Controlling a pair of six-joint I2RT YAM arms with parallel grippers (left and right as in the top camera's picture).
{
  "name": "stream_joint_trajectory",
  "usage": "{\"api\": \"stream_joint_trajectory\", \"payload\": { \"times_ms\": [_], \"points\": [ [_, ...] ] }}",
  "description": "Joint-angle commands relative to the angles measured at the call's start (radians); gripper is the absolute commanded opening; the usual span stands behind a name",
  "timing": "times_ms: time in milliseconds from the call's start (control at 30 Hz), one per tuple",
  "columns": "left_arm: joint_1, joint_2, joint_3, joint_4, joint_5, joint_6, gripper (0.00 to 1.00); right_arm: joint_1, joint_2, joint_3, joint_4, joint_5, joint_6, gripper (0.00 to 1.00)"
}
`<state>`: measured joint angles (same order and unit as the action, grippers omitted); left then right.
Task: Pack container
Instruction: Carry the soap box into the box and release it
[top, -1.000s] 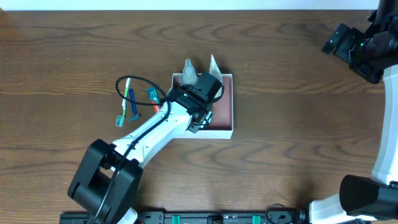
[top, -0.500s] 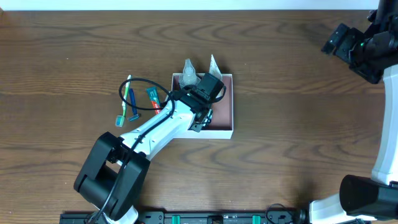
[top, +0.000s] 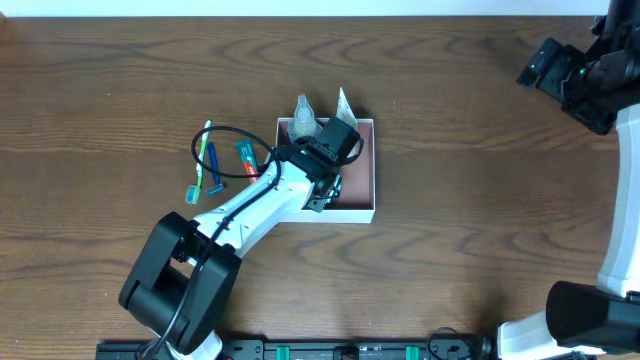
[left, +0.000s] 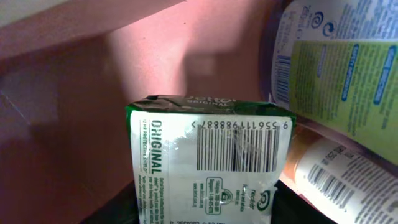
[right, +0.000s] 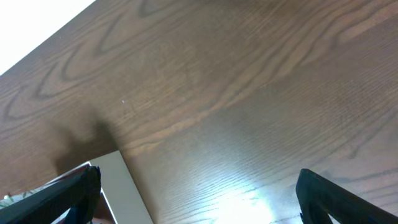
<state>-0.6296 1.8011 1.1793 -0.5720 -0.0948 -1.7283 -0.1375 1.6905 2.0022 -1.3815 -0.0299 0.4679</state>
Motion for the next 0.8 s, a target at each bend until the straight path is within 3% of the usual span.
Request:
{"api": "stream_joint_trajectory", "payload": {
  "times_ms": [0, 133, 467, 633, 767],
  "points": [
    [-0.002, -0.007, -0.003, -0.002, 0.024, -0.004, 0.62, -0.006, -0.002, -0.003, -0.003, -0.004, 0.018, 0.99],
    [-0.002, -0.045, -0.003, -0.004, 0.057, 0.009, 0.75, -0.006, -0.002, -0.003, -0.003, -0.004, 0.018, 0.99],
    [0.006, -0.242, -0.003, -0.027, 0.058, 0.146, 0.78, -0.006, -0.002, -0.003, -0.003, -0.004, 0.018, 0.99],
    [0.036, -0.407, -0.003, -0.121, 0.03, 0.293, 0.78, -0.006, -0.002, -0.003, -0.003, -0.004, 0.018, 0.99],
    [0.101, -0.536, -0.003, -0.268, -0.087, 0.578, 0.78, -0.006, -0.002, -0.003, -0.003, -0.004, 0.018, 0.99]
  ]
}}
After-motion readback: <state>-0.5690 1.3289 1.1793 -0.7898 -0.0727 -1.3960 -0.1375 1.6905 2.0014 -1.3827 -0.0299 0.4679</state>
